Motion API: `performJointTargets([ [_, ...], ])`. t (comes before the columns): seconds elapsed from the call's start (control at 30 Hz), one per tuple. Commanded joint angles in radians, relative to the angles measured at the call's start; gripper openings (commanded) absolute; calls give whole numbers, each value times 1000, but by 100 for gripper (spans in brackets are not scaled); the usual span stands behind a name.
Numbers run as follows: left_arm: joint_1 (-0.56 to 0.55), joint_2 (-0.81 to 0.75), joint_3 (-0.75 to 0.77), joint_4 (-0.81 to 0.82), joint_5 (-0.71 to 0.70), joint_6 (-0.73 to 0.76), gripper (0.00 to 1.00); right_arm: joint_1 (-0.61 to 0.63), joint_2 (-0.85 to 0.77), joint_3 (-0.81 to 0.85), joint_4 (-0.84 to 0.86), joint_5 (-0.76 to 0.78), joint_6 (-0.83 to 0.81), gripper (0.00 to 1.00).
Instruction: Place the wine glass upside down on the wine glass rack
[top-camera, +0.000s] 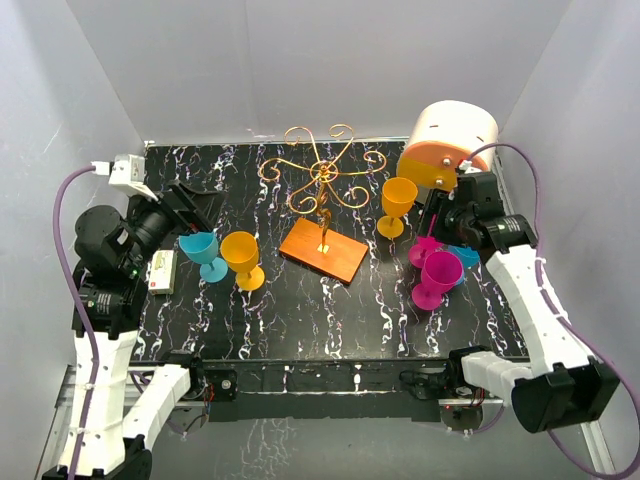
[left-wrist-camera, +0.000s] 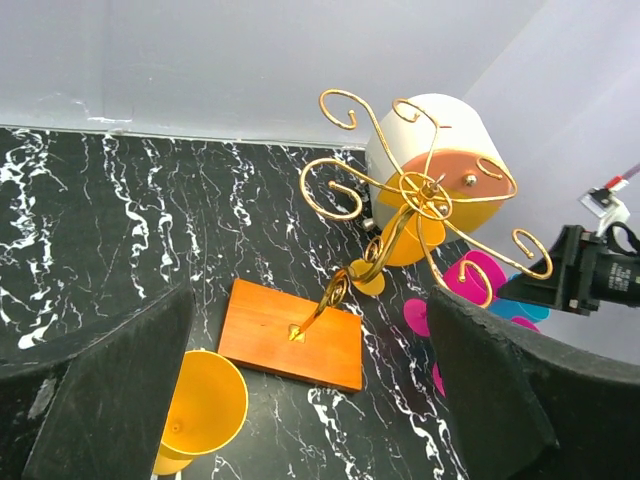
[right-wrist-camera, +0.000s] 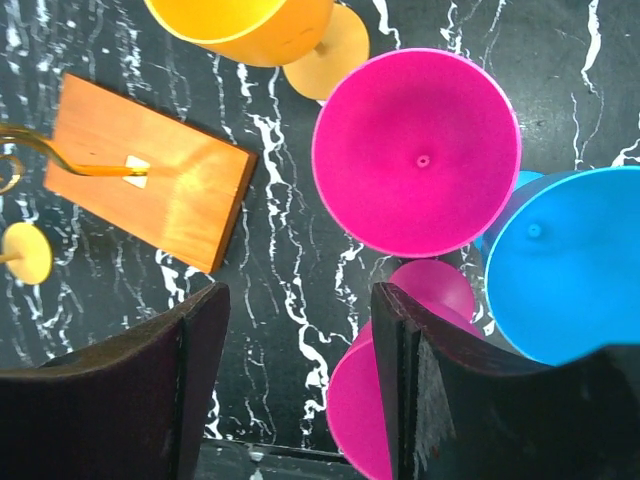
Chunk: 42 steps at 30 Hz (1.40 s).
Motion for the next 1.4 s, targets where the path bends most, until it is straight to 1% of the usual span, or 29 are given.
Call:
performJointTargets([
  [0.0,7,-4,-39,161,53,-13,99,18,48,67,1,65,-64,55],
  [0.13,7,8,-33,207,61,19,99,32,97,84,29,110,-68,48],
  [0.27,6,27,-16,237,107,39,99,44,135,124,53,121,-67,42],
  [0.4,6,32,-12,260,114,39,99,51,169,138,68,144,-65,40],
  [0.57,6,35,2,261,113,41,99,67,197,101,73,212,-71,39],
  [0.67,6,30,-4,282,146,58,99,76,221,91,87,188,-90,36],
  [0.8,7,31,10,285,155,65,99,98,288,128,72,195,-107,32],
  [1.07,7,29,37,243,127,82,99,196,349,184,54,389,-99,29],
  [1.17,7,28,42,239,105,79,99,209,361,198,43,431,-97,18],
  [1.3,7,23,50,226,83,84,99,218,359,199,40,453,-98,0],
  [1.37,7,23,55,217,72,86,99,220,354,200,41,457,-98,0],
])
